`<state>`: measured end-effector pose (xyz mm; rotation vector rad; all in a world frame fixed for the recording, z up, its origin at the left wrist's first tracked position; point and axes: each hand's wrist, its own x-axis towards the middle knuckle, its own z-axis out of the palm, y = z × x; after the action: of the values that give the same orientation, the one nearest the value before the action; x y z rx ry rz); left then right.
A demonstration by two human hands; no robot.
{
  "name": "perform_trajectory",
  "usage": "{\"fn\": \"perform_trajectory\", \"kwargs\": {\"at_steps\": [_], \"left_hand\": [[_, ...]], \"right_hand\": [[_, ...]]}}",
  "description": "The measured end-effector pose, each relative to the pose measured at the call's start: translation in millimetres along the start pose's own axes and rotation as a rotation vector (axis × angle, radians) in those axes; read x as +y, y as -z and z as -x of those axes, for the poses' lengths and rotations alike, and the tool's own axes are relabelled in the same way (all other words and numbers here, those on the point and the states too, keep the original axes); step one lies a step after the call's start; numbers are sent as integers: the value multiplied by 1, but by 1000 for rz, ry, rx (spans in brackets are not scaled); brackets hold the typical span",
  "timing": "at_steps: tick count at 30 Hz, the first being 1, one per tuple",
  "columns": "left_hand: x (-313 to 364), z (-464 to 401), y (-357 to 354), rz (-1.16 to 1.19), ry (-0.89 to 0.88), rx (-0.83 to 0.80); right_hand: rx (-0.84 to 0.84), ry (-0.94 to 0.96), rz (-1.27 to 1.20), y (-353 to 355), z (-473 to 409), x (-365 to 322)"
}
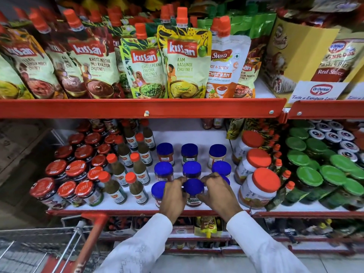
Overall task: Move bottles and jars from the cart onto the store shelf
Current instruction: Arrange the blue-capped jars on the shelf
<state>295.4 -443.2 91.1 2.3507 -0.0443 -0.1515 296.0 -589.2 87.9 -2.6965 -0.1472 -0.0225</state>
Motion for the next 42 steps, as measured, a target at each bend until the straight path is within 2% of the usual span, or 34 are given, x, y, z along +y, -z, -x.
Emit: {"fn": "perform_trajectory", "kwargs": {"at_steps": [17,21,25,30,36,42], "left_hand": [[9,6,8,-108,-41,-4],[20,6,9,-169,-147,54],[40,-1,-1,-224,-237,26],[64,-13,-17,-346,-240,-78],[71,-18,-33,-423,-242,-85],[71,-11,-49,-432,-208,-42]], "right_hand": [[8,-8,10,19,15,-2],[116,-81,5,36,25,20],[187,-195,-100,43,31,38],[112,-263,-198,41,32,44],[84,-242,-288,40,28,58],[66,-224,-266,44,30,68]]}}
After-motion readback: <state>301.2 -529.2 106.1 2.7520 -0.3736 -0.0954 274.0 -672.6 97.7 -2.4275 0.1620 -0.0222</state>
